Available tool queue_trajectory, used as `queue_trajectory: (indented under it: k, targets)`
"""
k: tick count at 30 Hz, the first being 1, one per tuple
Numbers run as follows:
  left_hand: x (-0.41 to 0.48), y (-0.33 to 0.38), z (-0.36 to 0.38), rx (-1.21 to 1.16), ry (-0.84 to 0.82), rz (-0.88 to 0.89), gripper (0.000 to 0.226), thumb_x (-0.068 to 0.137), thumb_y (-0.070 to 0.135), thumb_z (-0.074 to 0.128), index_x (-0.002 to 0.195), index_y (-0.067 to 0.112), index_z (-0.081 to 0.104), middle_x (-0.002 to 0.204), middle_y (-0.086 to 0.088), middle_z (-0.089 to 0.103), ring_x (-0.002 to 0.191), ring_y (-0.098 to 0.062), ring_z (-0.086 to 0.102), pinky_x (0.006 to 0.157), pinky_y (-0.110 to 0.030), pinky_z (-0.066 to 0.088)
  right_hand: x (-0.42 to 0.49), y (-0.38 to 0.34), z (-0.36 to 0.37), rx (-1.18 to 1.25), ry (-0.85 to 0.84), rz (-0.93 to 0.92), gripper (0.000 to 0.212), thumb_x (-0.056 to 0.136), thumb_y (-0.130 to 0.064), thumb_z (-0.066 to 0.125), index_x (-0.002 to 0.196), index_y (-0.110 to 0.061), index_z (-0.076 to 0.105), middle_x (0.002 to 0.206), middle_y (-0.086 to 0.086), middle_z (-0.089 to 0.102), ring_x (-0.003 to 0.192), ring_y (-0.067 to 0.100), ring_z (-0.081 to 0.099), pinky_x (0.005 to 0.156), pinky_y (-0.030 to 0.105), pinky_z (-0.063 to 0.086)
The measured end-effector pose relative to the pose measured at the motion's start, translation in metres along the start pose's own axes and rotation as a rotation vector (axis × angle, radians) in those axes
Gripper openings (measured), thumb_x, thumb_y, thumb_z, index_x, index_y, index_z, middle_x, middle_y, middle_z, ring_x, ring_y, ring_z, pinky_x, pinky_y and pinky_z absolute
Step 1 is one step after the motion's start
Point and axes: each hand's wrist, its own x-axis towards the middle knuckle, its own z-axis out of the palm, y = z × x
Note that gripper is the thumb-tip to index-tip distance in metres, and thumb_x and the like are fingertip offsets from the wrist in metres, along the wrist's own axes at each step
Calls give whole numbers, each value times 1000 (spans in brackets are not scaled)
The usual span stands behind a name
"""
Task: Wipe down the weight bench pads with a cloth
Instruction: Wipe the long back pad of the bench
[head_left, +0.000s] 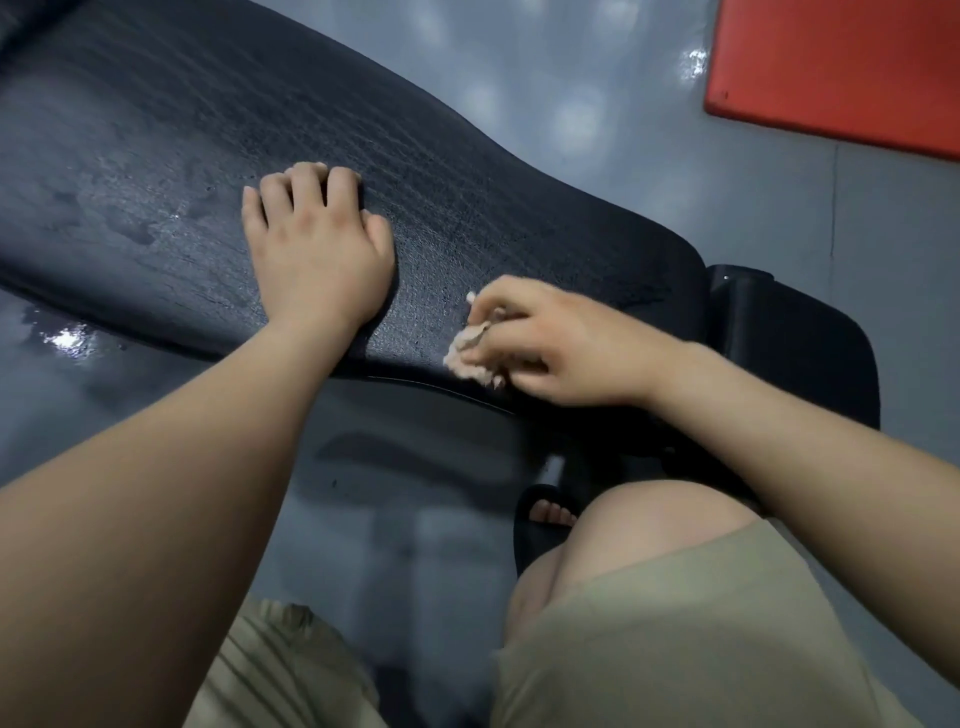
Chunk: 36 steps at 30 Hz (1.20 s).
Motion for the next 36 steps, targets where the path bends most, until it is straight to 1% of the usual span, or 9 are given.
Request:
queue_trajectory:
  k: [4,9,12,16,20,24,29,32,36]
  targets:
    - [0,1,-1,-18,-3,-5,42,93,36,37,124,17,58,135,-14,52,124,-40,44,120,-54,21,0,14,-4,-23,110,117,24,87,-9,57,105,-11,71,116,7,55,101,23,58,85,42,51]
    - [0,1,-1,-18,-19,-6,43,93,36,36,125,17,57,137,-14,52,125,-40,44,120,-55,20,-6,-15,5,-9,-15,-43,21,83,-14,55,98,-8,69,109,8,57,92,27,57,78,40,50]
    - [-1,0,0,-17,-12,-4,43,93,35,37,125,16,58,137,-14,52,125,-40,44,120,-55,22,-14,-15,7,-63,-76,-100,20,90,-19,57,105,-12,69,115,7,56,99,28,56,76,42,51]
    - [0,2,2,4,1,-11,41,92,35,36,121,16,58,133,-13,54,123,-39,46,118,-54,25,2,-18,14,-72,-69,-141,29,104,-36,51,120,-21,69,120,6,56,103,23,55,75,40,52]
    - [0,1,1,3,7,-12,42,92,35,36,122,18,59,133,-11,55,123,-39,46,118,-54,25,46,-24,24,-60,-55,-206,35,93,-21,68,128,-24,68,118,7,57,100,23,54,78,34,48]
    - [0,-2,1,-29,-5,-3,43,92,36,37,125,19,59,136,-11,54,127,-38,45,119,-53,23,42,-20,18,-13,-35,-208,26,98,-22,60,122,-19,72,113,8,59,96,25,56,81,39,50]
    - [1,-1,2,-6,-7,-14,43,92,36,36,124,18,59,136,-11,54,126,-38,45,119,-53,23,4,-8,10,-32,-39,-168,24,91,-16,58,107,-7,72,109,12,59,99,34,60,82,43,50]
    - [1,0,3,3,-4,-15,42,92,36,36,122,17,59,134,-12,54,124,-39,46,118,-53,25,16,-13,15,-84,-71,-216,23,98,-21,55,110,-7,70,111,12,59,96,31,58,78,44,51]
    - [0,0,2,1,14,-6,42,93,35,37,124,17,60,135,-12,55,124,-40,46,118,-54,25,32,-11,19,-70,0,-240,23,102,-21,57,118,-10,69,113,11,59,95,28,57,81,40,51]
